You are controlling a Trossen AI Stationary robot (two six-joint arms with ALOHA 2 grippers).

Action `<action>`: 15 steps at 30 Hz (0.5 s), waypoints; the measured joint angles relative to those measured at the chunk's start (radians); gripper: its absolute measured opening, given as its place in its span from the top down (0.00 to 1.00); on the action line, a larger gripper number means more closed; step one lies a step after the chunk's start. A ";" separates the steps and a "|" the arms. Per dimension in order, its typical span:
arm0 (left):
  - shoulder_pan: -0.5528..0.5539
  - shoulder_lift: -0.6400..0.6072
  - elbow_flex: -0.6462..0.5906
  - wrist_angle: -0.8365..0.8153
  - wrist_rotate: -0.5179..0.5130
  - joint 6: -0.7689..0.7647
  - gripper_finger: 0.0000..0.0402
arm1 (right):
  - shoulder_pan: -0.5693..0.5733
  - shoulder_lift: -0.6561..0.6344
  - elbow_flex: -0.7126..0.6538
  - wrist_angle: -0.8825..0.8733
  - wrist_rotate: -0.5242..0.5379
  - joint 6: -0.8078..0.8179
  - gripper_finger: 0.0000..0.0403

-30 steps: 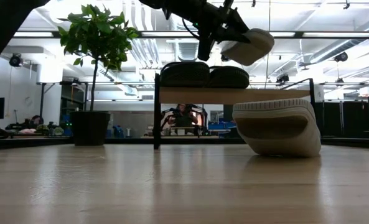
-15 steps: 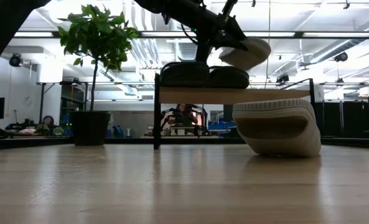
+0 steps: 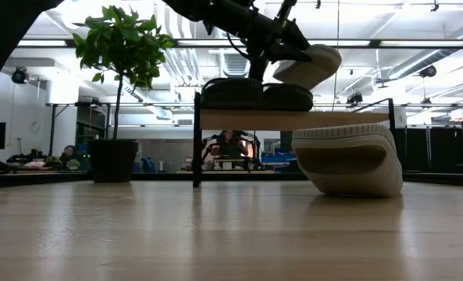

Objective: Pick and place slides into the shelf
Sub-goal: Put the right gray slide on the shelf

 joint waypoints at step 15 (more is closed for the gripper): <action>-0.004 0.002 0.000 0.030 0.044 0.012 0.88 | 0.000 0.000 0.000 -0.001 0.003 -0.009 0.42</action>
